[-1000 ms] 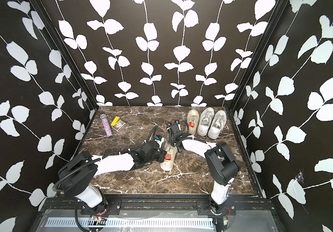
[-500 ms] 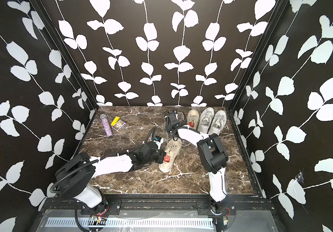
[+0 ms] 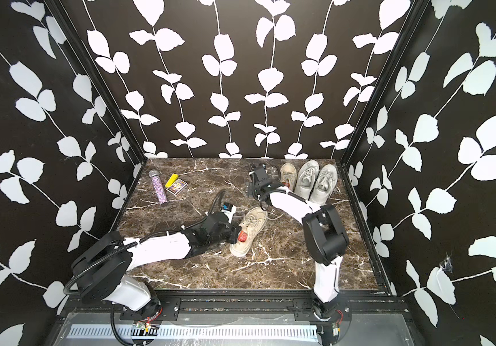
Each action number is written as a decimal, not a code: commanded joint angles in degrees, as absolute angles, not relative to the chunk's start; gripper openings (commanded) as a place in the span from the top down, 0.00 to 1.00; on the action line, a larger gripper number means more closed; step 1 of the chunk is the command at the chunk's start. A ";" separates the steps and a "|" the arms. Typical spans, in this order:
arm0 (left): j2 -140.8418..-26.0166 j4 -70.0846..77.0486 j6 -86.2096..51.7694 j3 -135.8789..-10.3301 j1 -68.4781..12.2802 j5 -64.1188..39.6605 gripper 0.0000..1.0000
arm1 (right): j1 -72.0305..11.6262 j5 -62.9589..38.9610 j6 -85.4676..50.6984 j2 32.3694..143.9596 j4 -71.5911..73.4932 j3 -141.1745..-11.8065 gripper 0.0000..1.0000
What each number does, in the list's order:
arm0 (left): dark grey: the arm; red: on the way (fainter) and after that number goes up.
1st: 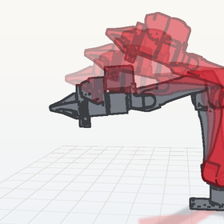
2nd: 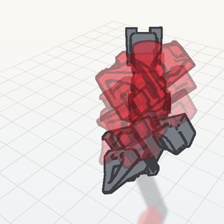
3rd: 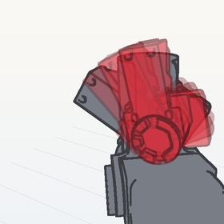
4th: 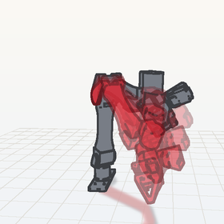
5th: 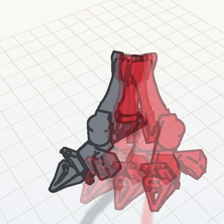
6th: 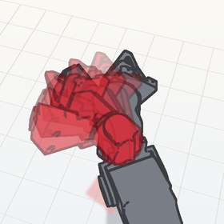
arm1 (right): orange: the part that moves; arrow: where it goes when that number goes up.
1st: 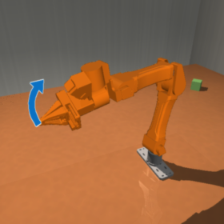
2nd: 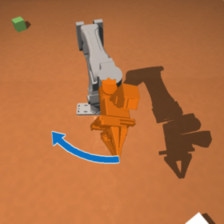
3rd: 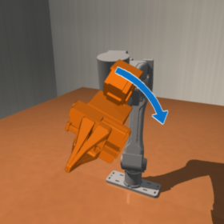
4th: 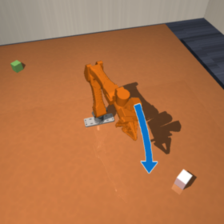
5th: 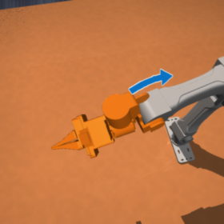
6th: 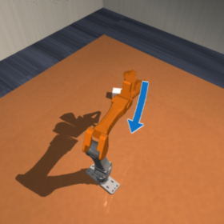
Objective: Remove the insole from the shoe
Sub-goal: Untie the shoelace on the shoe, then remove the insole from the shoe.
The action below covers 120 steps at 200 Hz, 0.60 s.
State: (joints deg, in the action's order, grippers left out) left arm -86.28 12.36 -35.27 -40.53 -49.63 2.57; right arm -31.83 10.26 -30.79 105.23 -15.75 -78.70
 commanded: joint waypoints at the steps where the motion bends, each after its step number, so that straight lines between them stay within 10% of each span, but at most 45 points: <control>1: -80.99 14.76 -37.05 -38.61 -45.04 3.54 1.00 | -32.16 7.87 -30.59 99.90 -14.49 -72.66 0.15; 120: -85.79 13.15 -43.13 -43.16 -53.09 12.96 1.00 | -37.84 8.77 -29.70 87.31 -15.31 -56.21 0.27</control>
